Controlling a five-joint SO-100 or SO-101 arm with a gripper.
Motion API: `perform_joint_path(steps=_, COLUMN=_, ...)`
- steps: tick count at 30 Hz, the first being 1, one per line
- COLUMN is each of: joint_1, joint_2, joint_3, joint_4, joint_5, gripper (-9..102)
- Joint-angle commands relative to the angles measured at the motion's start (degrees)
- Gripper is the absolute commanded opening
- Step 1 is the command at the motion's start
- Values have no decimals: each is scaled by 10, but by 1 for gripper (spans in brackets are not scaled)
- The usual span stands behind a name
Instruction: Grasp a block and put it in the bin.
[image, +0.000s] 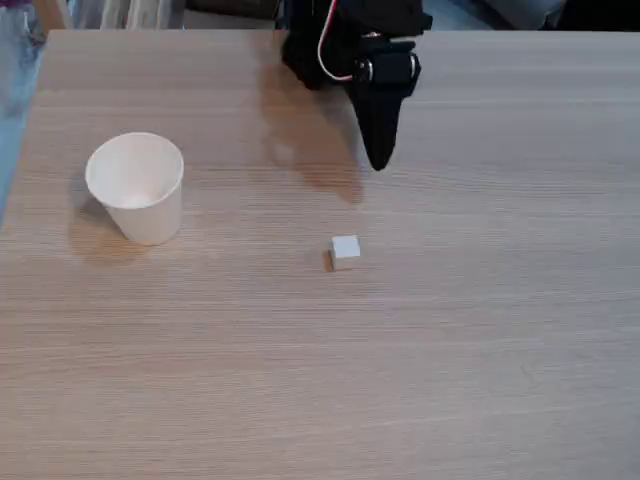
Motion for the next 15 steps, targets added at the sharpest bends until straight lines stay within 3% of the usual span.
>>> perform_joint_path(steps=1, joint_1=-7, joint_2=-3, joint_3=-6, joint_4=-4, joint_5=-4, gripper=6)
perform_joint_path(steps=6, joint_1=-16, joint_2=-36, joint_3=-27, joint_4=-12, joint_5=-11, gripper=7)
perform_joint_path(steps=15, joint_1=-26, joint_2=-246, joint_3=-148, joint_4=-72, joint_5=9, gripper=7)
